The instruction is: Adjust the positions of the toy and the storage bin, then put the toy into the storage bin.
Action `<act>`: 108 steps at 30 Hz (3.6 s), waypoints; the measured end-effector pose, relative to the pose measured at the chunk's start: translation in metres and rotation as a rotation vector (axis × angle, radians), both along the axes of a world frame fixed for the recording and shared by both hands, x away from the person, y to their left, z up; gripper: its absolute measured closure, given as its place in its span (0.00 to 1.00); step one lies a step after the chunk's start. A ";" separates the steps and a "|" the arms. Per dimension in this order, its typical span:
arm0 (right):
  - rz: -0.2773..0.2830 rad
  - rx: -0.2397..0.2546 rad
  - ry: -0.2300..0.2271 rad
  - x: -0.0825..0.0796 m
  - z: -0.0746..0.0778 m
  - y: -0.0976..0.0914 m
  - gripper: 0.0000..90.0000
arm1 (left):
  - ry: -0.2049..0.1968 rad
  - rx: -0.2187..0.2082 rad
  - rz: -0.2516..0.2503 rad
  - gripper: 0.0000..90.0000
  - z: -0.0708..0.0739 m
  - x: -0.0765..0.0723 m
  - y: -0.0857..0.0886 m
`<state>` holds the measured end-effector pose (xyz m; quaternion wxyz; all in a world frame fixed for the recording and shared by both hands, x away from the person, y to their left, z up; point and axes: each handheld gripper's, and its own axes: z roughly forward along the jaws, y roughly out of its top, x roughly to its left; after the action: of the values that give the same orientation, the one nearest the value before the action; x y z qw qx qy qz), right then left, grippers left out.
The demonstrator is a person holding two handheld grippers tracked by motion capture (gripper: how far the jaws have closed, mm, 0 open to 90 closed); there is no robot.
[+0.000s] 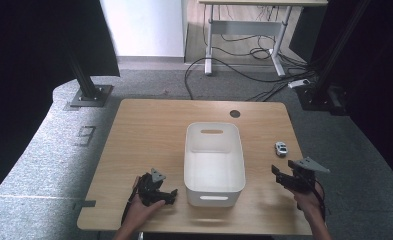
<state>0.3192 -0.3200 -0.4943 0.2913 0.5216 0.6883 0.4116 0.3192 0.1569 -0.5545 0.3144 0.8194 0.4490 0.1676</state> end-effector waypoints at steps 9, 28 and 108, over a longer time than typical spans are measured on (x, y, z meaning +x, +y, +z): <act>-0.021 -0.046 -0.016 0.007 -0.004 -0.007 0.28 | 0.001 -0.002 0.000 0.00 0.000 0.000 0.000; -0.110 -0.042 0.101 0.028 -0.014 -0.023 0.29 | 0.001 -0.004 0.000 0.00 0.000 0.001 0.000; -0.225 -0.009 0.204 0.135 -0.030 -0.033 0.36 | 0.002 -0.003 -0.005 0.00 0.000 0.001 0.000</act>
<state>0.4539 -0.3528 -0.5242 0.2668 0.6332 0.6533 0.3181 0.3200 0.1566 -0.5546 0.3154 0.8202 0.4476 0.1656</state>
